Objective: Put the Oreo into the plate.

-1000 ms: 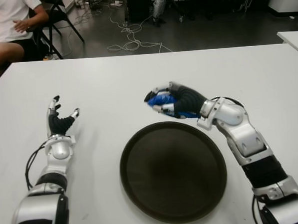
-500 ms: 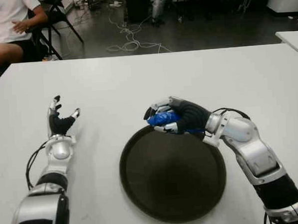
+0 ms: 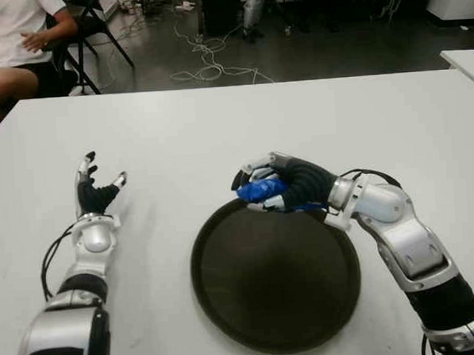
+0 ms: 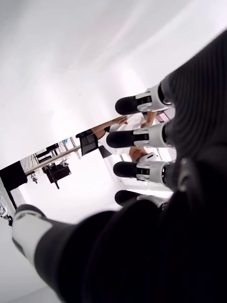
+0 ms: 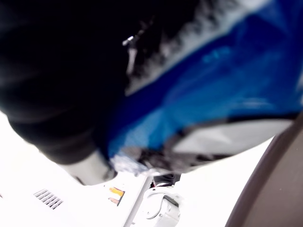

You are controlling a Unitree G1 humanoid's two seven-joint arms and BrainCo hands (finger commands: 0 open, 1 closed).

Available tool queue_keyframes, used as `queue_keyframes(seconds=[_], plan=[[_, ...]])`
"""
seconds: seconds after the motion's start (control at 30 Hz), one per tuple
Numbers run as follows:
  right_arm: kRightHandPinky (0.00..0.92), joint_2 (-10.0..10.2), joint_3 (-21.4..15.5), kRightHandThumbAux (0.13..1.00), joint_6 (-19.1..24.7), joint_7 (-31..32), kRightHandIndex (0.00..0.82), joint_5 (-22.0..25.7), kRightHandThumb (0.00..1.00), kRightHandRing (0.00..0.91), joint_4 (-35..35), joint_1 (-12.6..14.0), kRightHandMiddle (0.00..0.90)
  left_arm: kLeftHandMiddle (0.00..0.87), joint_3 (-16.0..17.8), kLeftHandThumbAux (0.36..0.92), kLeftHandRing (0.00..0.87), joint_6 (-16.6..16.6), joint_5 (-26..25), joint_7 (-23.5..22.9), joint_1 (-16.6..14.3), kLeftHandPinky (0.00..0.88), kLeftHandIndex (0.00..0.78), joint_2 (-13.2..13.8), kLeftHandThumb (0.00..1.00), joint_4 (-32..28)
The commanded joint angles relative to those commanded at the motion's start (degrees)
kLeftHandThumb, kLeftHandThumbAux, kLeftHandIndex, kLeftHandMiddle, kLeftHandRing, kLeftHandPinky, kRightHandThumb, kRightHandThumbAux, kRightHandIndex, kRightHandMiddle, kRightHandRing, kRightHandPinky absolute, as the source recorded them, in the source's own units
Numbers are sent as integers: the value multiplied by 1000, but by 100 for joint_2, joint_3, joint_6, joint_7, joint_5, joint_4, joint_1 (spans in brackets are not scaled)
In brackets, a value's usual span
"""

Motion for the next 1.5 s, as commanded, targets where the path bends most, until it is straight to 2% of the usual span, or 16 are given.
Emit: queue_keyframes(seconds=[0.13,0.3,0.5,0.73,1.0,1.1,1.17,1.23,1.27,1.3,1.37,1.5], plan=[[804,0,-13,777,10,-44,752,19,0,825,-1,11,791,101,-3,787,88,-16,0,4,8,83,62,-9,0,-14],[822,-20,7,791,-4,3,764,48,0,833,61,-43,802,93,-1,776,80,38,-4,6,2,76,60,-12,0,-9],[813,141,-33,815,-94,-286,771,-42,0,835,287,-19,815,99,11,786,85,34,-20,-3,-3,84,65,-13,0,-4],[813,212,-25,811,-290,-625,764,-264,0,835,440,-15,818,103,-10,777,94,36,8,19,3,90,67,-5,0,-8],[799,326,-12,812,-458,-1028,717,-579,0,821,571,15,807,97,-2,781,86,36,1,31,0,82,63,-10,0,-3],[688,345,16,785,-506,-1208,628,-773,0,733,599,22,717,109,-11,789,95,16,16,59,5,85,69,-6,0,-10],[531,363,28,744,-569,-1308,518,-869,0,591,637,27,573,115,-18,790,99,4,27,79,10,82,73,-6,0,-16],[445,379,32,723,-670,-1364,442,-911,0,503,693,28,486,117,-24,790,101,-5,35,95,13,84,74,-7,0,-18],[370,386,31,707,-725,-1380,372,-921,0,425,722,28,412,117,-26,789,102,-9,38,102,14,86,74,-7,0,-20],[343,387,33,702,-851,-1365,346,-904,0,397,817,8,386,118,-30,789,102,-12,43,110,17,87,74,-8,0,-22],[223,374,35,675,-1067,-1297,237,-844,0,276,971,-33,273,116,-35,787,100,-10,49,118,17,87,73,-9,0,-23],[132,330,36,654,-1407,-1094,148,-714,0,176,1234,-123,177,111,-42,781,97,7,55,121,13,81,69,-5,0,-20]])
